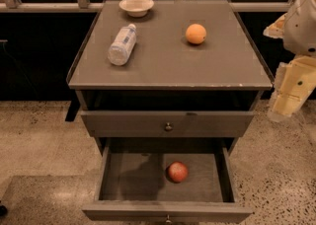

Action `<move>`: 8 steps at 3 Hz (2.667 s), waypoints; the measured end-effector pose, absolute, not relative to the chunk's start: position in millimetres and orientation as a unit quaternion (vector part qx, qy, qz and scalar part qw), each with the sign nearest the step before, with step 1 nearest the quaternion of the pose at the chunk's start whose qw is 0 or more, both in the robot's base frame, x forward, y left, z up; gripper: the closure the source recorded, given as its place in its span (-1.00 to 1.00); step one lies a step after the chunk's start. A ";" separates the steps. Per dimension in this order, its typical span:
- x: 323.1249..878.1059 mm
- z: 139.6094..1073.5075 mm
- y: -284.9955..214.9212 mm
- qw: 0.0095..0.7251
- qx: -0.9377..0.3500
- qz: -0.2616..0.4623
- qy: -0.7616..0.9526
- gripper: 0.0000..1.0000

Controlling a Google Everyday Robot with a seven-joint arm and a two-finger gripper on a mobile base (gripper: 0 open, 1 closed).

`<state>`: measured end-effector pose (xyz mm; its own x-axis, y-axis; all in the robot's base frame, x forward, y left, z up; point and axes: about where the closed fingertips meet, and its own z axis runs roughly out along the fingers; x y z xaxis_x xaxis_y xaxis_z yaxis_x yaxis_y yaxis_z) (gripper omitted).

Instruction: Pick apple from middle drawer and place on counter

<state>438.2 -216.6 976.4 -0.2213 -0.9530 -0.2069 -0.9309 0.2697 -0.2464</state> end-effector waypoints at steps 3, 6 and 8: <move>427.9 952.1 -209.1 0.208 -0.581 -0.024 0.786 -1.00; 422.4 824.2 -195.9 0.250 -0.524 0.071 0.811 -1.00; 367.5 727.4 -199.3 0.278 -0.407 0.132 0.860 -1.00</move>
Offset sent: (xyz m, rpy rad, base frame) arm -0.0022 0.0042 -0.0101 0.0399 -0.0902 -0.0239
